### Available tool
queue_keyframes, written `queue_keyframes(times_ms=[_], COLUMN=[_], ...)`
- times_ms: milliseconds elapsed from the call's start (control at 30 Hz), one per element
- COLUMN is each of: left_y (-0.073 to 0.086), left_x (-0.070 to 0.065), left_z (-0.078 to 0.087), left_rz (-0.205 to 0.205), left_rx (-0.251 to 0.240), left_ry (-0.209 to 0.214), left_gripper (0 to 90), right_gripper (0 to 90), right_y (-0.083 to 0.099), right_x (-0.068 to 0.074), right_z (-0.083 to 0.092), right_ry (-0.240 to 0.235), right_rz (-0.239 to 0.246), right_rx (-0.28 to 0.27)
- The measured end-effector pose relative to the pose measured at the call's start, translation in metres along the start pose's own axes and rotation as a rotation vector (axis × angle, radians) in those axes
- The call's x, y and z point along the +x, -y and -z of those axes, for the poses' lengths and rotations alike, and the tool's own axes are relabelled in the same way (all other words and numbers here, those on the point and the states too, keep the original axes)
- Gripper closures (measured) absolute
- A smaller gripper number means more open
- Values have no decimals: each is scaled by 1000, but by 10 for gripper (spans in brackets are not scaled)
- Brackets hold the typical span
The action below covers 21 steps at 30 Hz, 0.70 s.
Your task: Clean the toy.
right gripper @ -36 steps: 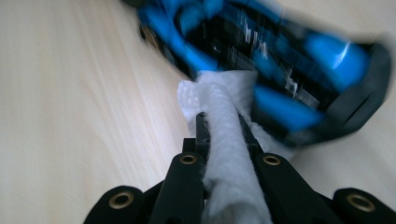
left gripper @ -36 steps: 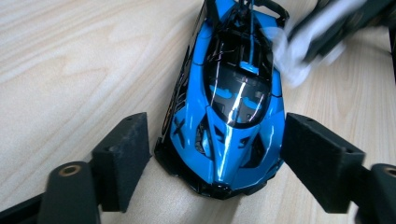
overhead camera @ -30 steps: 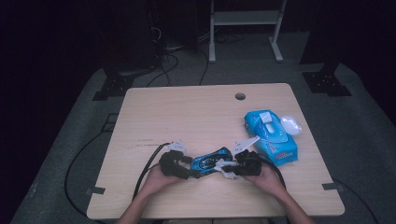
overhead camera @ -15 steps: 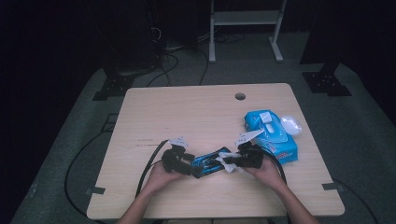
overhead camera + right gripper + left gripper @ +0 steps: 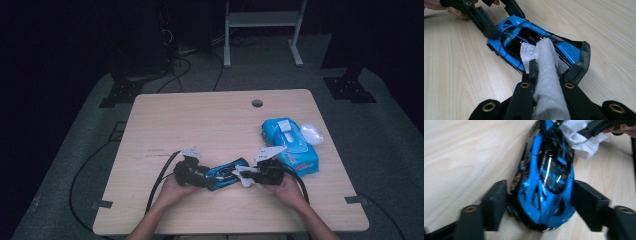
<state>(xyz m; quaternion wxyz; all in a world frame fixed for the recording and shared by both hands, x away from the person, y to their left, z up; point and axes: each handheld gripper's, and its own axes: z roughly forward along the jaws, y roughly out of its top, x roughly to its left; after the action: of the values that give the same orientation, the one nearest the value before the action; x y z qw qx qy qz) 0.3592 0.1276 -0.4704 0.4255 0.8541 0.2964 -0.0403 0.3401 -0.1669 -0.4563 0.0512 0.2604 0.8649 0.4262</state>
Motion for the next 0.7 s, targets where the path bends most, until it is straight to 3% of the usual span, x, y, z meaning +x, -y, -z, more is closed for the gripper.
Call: queue_keyframes(times_ms=[333, 533, 700], left_y=[-1, -2, -3], left_x=[-2, -8, -14], left_z=[-3, -5, -6], left_rz=[5, -31, -78], left_rx=[9, 16, 16], left_ry=[30, 54, 48], left_gripper=[313, 368, 418], right_gripper=[852, 853, 853], right_y=[7, 10, 13], right_x=[3, 5, 6], right_z=[4, 6, 7], right_ry=[-10, -17, -22], right_rz=[4, 2, -9], right_rx=[-17, -10, -14])
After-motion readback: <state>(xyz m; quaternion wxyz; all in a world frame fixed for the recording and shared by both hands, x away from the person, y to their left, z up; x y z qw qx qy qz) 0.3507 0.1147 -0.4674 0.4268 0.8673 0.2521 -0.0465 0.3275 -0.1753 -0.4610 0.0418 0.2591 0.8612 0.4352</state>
